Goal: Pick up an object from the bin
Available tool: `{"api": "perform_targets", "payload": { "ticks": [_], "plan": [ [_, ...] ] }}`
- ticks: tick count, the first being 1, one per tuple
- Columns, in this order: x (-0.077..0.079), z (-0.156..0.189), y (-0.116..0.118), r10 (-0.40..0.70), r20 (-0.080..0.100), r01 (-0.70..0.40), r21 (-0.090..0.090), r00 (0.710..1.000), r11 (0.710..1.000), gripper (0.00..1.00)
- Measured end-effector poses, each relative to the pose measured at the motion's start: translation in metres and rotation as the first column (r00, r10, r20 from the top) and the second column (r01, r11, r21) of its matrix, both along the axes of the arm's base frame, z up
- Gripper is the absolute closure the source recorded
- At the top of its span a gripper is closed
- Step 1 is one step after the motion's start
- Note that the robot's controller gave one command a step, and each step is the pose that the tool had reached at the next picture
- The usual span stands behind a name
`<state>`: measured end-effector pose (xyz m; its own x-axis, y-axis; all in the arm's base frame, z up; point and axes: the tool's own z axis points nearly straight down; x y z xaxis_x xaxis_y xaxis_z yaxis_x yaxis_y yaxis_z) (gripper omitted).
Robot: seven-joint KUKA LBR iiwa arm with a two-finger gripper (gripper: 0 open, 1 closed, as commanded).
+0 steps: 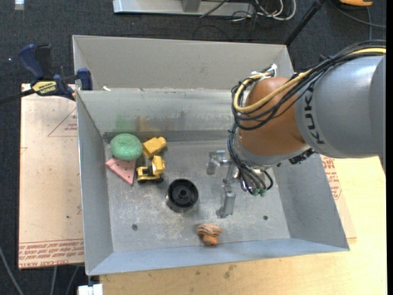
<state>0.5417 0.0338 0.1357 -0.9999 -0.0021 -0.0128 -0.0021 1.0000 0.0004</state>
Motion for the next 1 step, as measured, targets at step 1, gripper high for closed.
{"api": "perform_targets", "payload": {
  "ticks": [1],
  "plan": [
    [0.0128,-0.0464,0.0144,0.108,-0.012,-0.108,0.002,0.994,0.994,0.00]
  ]
}}
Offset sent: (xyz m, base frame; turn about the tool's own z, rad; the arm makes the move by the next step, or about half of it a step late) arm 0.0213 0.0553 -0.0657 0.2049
